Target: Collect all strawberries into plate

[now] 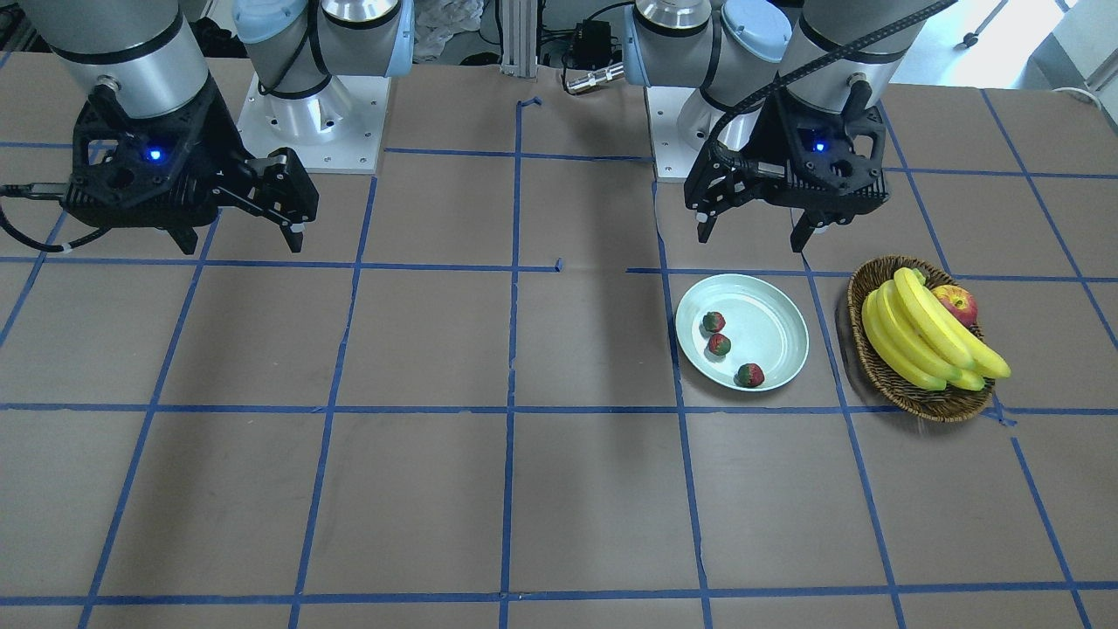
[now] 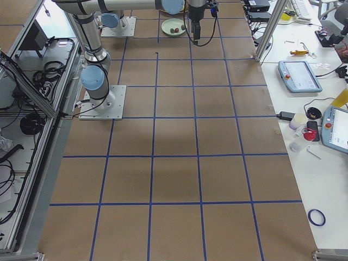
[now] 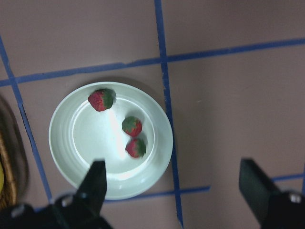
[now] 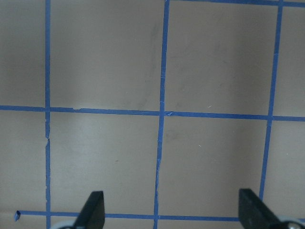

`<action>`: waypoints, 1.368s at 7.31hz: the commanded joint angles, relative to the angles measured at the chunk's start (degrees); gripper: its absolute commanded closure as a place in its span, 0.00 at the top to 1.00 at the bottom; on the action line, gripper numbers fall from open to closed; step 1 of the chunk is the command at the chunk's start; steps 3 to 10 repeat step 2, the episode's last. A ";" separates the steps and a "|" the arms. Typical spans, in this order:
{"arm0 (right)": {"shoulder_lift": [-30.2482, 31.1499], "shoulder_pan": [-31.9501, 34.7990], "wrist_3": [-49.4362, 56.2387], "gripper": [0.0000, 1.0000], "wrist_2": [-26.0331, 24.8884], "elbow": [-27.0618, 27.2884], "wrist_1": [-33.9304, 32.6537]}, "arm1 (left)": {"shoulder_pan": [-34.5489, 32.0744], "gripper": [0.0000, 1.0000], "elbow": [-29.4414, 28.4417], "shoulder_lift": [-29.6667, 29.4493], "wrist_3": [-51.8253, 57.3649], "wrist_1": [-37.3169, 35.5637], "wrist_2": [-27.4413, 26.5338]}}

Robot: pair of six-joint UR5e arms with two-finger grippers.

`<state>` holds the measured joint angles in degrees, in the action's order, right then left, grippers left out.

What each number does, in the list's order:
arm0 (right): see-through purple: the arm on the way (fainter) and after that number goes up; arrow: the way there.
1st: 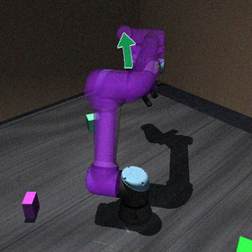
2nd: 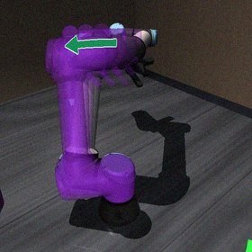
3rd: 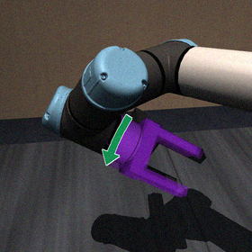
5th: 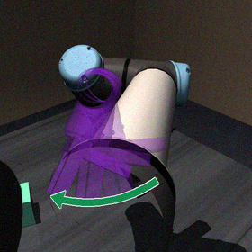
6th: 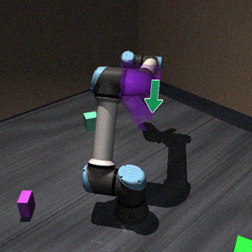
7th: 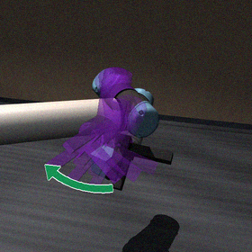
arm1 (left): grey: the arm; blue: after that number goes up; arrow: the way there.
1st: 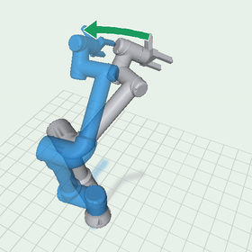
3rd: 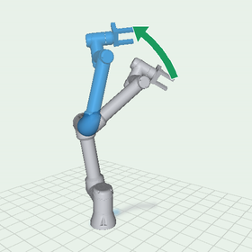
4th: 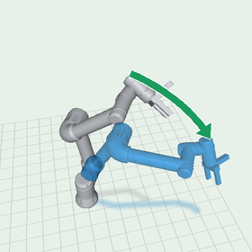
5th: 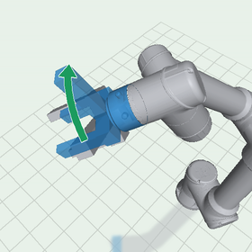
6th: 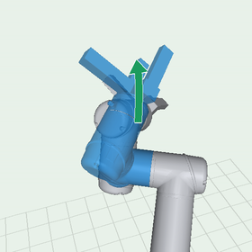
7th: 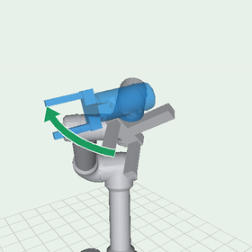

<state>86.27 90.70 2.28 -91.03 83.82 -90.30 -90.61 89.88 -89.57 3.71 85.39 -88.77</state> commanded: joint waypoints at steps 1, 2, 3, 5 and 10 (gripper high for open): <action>0.22 0.00 0.01 1.00 -0.47 -0.15 0.12 | 0.00 1.00 -2.34 -0.26 -0.11 2.23 -0.44; 0.22 0.00 0.01 1.00 -0.55 -0.15 0.30 | 0.00 1.00 -2.26 -0.52 -0.02 2.15 -0.44; 0.22 0.00 0.01 1.00 -0.55 -0.15 0.30 | 0.00 1.00 -2.26 -0.52 -0.02 2.15 -0.44; 0.22 0.00 0.01 1.00 -0.55 -0.15 0.30 | 0.00 1.00 -2.26 -0.52 -0.02 2.15 -0.44; 0.22 0.00 0.01 1.00 -0.55 -0.15 0.30 | 0.00 1.00 -2.26 -0.52 -0.02 2.15 -0.44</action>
